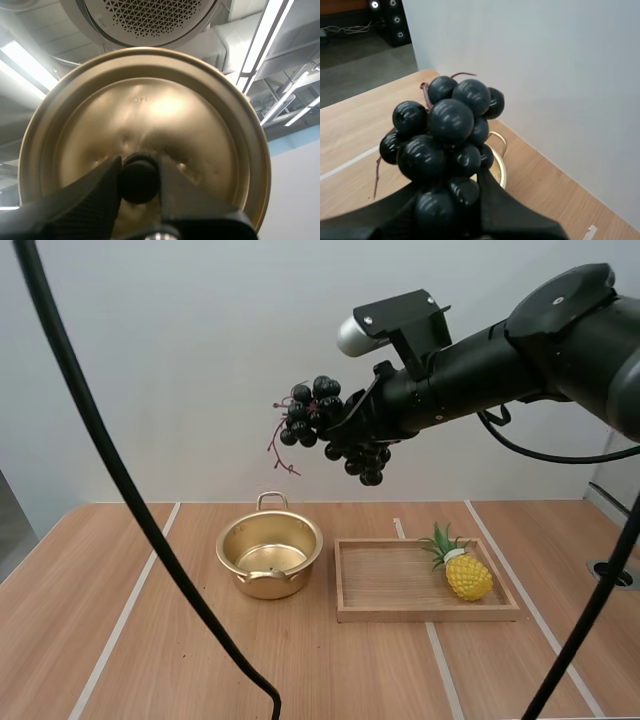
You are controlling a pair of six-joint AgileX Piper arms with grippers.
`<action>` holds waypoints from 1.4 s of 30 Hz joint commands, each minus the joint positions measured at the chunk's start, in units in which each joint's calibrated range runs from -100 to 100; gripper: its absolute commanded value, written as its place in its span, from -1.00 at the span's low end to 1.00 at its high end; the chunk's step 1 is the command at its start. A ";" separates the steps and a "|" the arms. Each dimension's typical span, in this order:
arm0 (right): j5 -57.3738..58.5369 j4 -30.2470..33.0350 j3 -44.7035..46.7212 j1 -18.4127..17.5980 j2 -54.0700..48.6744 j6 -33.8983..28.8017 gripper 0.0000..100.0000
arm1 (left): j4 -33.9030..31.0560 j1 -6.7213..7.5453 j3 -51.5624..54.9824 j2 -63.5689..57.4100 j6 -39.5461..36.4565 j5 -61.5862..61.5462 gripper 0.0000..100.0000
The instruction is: Open the pot, put the grape inside, and close it
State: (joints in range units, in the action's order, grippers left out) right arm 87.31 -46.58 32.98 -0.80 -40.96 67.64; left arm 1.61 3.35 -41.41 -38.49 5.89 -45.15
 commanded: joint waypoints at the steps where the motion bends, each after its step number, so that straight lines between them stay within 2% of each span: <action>1: 1.45 -1.07 -0.70 -2.02 2.34 0.99 -1.00 | -0.16 0.14 -0.29 0.17 -0.58 1.96 -1.00; 5: -0.68 1.22 -0.70 -6.44 6.07 -0.09 -1.00 | -0.16 0.14 -0.29 0.17 -0.58 1.96 -1.00; 10: -13.53 8.42 -0.70 -12.01 11.02 -4.01 -1.00 | -0.16 0.14 -0.29 0.17 -0.58 1.96 -1.00; 13: -17.80 10.32 -0.70 -14.05 14.11 -5.08 -1.00 | -0.16 0.14 -0.29 0.17 -0.58 1.96 -1.00; 25: -31.24 10.45 -0.70 -15.06 26.24 -4.67 -1.00 | -0.16 0.14 -0.29 0.17 -0.58 1.96 -1.00; 33: -39.45 10.19 -1.04 -15.06 29.10 -4.67 -1.00 | -0.16 0.14 -0.29 0.17 -0.58 1.96 -1.00; 42: -39.63 9.85 -6.77 -15.06 34.85 -4.67 -1.00 | -0.16 0.14 -0.29 0.17 -0.58 1.96 -1.00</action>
State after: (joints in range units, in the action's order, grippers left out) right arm 48.43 -36.19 27.54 -15.78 -6.87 62.61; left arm 1.51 3.35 -41.41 -38.49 5.89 -45.15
